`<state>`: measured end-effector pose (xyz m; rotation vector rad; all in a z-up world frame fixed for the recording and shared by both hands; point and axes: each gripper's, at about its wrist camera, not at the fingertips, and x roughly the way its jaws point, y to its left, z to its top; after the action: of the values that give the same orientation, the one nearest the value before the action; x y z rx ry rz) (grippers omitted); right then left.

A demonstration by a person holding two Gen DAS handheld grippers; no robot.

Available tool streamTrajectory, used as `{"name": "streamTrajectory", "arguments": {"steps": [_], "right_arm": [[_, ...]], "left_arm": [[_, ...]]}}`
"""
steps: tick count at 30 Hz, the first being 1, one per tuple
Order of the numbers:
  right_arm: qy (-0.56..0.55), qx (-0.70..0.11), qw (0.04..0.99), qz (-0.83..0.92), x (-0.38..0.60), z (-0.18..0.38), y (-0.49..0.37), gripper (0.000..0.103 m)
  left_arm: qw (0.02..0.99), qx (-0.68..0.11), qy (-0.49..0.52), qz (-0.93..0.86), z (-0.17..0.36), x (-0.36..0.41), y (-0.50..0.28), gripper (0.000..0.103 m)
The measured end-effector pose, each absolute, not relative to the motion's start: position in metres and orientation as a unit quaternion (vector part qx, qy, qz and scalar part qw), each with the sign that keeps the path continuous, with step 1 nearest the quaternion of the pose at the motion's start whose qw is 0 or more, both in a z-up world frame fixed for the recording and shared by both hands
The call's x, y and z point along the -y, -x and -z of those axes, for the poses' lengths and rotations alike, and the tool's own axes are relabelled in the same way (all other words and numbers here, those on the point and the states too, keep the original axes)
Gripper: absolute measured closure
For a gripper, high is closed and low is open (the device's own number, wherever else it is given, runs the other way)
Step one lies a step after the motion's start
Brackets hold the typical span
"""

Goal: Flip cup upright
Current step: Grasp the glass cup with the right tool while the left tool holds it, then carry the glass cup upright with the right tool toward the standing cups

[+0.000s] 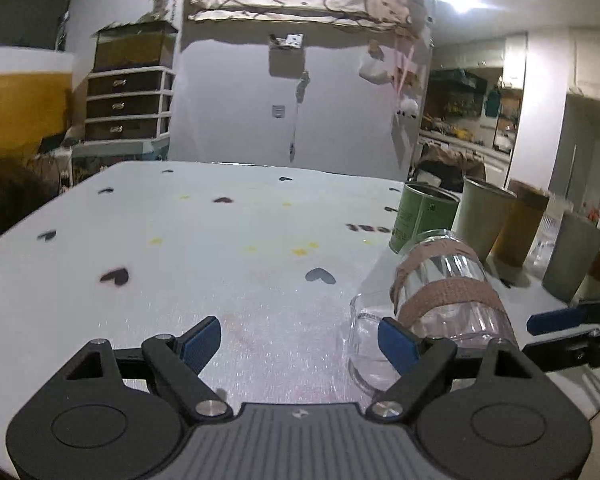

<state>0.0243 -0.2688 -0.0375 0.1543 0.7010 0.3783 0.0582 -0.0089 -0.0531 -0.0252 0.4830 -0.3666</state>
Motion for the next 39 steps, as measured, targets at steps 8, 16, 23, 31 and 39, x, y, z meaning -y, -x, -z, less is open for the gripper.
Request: {"name": "streamTrajectory", "arguments": {"steps": [8, 16, 23, 31, 39], "right_arm": [[-0.246, -0.351, 0.884, -0.188, 0.299, 0.031, -0.041, 0.001], [-0.421, -0.407, 0.800, -0.128, 0.305, 0.060, -0.109, 0.000], [-0.441, -0.421, 0.780, -0.139, 0.288, 0.070, -0.130, 0.009], [-0.374, -0.403, 0.818, -0.169, 0.286, 0.045, -0.114, 0.024], [-0.181, -0.299, 0.927, -0.133, 0.306, -0.010, -0.067, 0.024]], "left_arm": [[0.956, -0.231, 0.045, 0.178, 0.058, 0.002, -0.041, 0.017], [0.956, -0.229, 0.050, 0.177, 0.059, 0.003, -0.036, 0.017], [0.955, -0.229, 0.057, 0.180, 0.060, 0.001, -0.036, 0.017], [0.957, -0.222, 0.054, 0.181, 0.058, 0.004, -0.032, 0.017], [0.955, -0.221, 0.052, 0.191, 0.059, 0.013, -0.030, 0.016]]}}
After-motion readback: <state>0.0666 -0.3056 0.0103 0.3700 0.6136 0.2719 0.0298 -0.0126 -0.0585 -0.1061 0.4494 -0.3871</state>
